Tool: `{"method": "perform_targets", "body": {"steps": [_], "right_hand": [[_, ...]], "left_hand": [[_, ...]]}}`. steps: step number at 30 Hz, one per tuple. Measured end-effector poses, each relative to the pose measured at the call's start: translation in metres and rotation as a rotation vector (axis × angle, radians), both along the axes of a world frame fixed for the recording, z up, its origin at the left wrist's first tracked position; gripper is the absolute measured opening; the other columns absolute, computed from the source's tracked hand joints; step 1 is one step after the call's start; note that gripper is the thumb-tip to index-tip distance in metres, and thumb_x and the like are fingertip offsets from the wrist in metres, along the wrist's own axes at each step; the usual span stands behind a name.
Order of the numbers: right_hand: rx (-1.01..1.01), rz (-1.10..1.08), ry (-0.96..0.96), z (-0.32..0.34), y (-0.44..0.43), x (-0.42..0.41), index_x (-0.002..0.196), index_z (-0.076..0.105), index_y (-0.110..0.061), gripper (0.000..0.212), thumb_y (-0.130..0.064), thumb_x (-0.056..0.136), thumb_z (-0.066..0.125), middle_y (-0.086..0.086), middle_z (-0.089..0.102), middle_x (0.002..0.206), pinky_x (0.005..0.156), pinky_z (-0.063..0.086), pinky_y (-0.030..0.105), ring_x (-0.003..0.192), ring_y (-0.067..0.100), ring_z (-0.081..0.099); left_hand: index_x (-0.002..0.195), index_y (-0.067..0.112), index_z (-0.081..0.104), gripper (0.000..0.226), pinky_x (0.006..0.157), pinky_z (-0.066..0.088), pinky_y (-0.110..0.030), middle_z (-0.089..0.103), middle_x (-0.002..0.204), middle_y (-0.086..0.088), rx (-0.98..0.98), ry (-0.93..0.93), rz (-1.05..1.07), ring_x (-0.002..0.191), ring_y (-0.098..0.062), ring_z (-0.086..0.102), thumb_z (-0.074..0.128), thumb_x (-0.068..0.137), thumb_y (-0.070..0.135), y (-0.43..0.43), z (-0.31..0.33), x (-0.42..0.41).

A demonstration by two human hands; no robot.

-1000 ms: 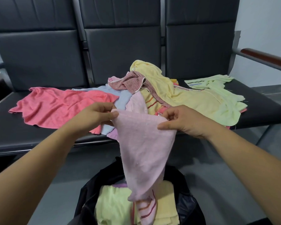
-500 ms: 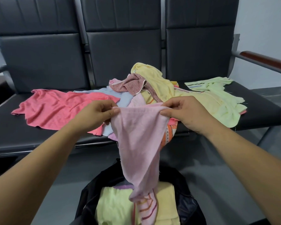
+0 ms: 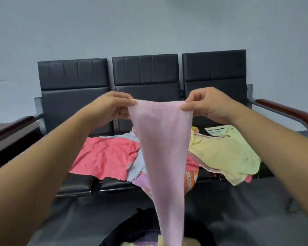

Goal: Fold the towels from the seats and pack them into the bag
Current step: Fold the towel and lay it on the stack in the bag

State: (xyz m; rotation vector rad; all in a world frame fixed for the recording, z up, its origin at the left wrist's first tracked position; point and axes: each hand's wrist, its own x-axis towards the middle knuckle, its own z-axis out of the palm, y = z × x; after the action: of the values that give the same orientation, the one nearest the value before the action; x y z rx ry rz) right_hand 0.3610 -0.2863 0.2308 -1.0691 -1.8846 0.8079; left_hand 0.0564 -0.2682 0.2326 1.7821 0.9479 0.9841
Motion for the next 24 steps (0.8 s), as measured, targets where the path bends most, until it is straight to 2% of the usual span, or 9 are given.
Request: {"method": "perform_targets", "body": {"steps": [2,3,5,7,8,12,19,22,24], "right_hand": [[-0.156,0.291,0.333,0.034,-0.017,0.001,0.067,0.066,-0.013,0.017,-0.013,0.084,0.068,0.003,0.065,0.069,0.066,0.057,0.027,0.068,0.015,0.064],[-0.219,0.373,0.437,0.044,-0.024,0.000,0.064,0.065,-0.015,0.021,-0.013,0.085,0.063,0.000,0.064,0.067,0.064,0.056,0.024,0.064,0.013,0.063],[-0.156,0.243,0.367,0.047,-0.021,-0.006,0.066,0.067,-0.014,0.021,-0.014,0.086,0.068,0.000,0.067,0.067,0.067,0.060,0.026,0.064,0.012,0.066],[0.138,-0.158,0.090,0.040,-0.011,-0.011,0.075,0.074,-0.014,0.013,-0.020,0.085,0.080,0.000,0.073,0.076,0.080,0.062,0.032,0.075,0.013,0.071],[0.206,-0.265,0.071,0.038,-0.008,-0.013,0.079,0.076,-0.015,0.011,-0.023,0.084,0.082,0.000,0.075,0.081,0.084,0.061,0.032,0.081,0.013,0.072],[0.133,-0.207,0.274,0.038,-0.010,-0.017,0.092,0.078,-0.008,0.012,-0.019,0.088,0.078,0.006,0.077,0.096,0.088,0.061,0.033,0.096,0.020,0.073],[-0.039,-0.046,0.577,0.024,-0.008,-0.019,0.090,0.073,-0.007,0.001,-0.008,0.090,0.073,0.010,0.072,0.095,0.084,0.057,0.032,0.094,0.023,0.069],[-0.077,-0.034,0.553,0.014,-0.003,-0.023,0.108,0.070,-0.007,0.016,-0.007,0.092,0.070,0.010,0.071,0.107,0.087,0.057,0.032,0.103,0.021,0.068],[-0.079,-0.066,0.432,0.009,-0.001,-0.024,0.109,0.072,-0.008,0.015,-0.009,0.095,0.067,0.010,0.074,0.111,0.093,0.057,0.034,0.107,0.022,0.070]], "left_hand": [[0.072,0.014,0.076,0.036,0.064,0.055,-0.021,0.069,0.070,0.003,-0.058,-0.277,-0.116,0.064,-0.008,0.066,0.047,0.093,0.015,-0.016,0.029,-0.003],[0.070,0.015,0.077,0.041,0.060,0.054,-0.019,0.068,0.067,0.005,-0.074,-0.296,-0.146,0.060,-0.007,0.064,0.043,0.092,0.015,-0.022,0.036,-0.004],[0.076,0.012,0.076,0.028,0.059,0.054,-0.020,0.068,0.068,0.002,-0.084,-0.093,-0.144,0.058,-0.008,0.065,0.052,0.091,0.014,-0.028,0.038,-0.002],[0.090,0.007,0.070,0.011,0.075,0.059,-0.030,0.071,0.080,-0.005,0.001,0.123,0.028,0.072,-0.015,0.069,0.065,0.095,0.015,-0.023,0.034,0.001],[0.093,0.006,0.068,0.011,0.082,0.060,-0.033,0.071,0.085,-0.007,0.061,0.114,0.135,0.080,-0.019,0.069,0.064,0.098,0.015,-0.018,0.034,0.002],[0.088,0.011,0.066,0.020,0.081,0.058,-0.030,0.072,0.085,-0.004,0.155,-0.139,0.261,0.082,-0.019,0.069,0.054,0.104,0.016,-0.018,0.038,0.008],[0.088,0.010,0.059,0.014,0.082,0.060,-0.029,0.074,0.085,-0.006,0.246,-0.022,0.208,0.082,-0.016,0.070,0.070,0.094,0.017,-0.028,0.027,0.000],[0.087,0.013,0.055,0.015,0.077,0.058,-0.030,0.073,0.077,-0.003,0.229,-0.011,0.202,0.078,-0.017,0.068,0.066,0.097,0.012,-0.026,0.022,-0.002],[0.092,0.013,0.059,0.008,0.079,0.057,-0.032,0.073,0.079,-0.003,0.227,-0.023,0.218,0.080,-0.016,0.068,0.065,0.097,0.011,-0.024,0.015,-0.002]]}}
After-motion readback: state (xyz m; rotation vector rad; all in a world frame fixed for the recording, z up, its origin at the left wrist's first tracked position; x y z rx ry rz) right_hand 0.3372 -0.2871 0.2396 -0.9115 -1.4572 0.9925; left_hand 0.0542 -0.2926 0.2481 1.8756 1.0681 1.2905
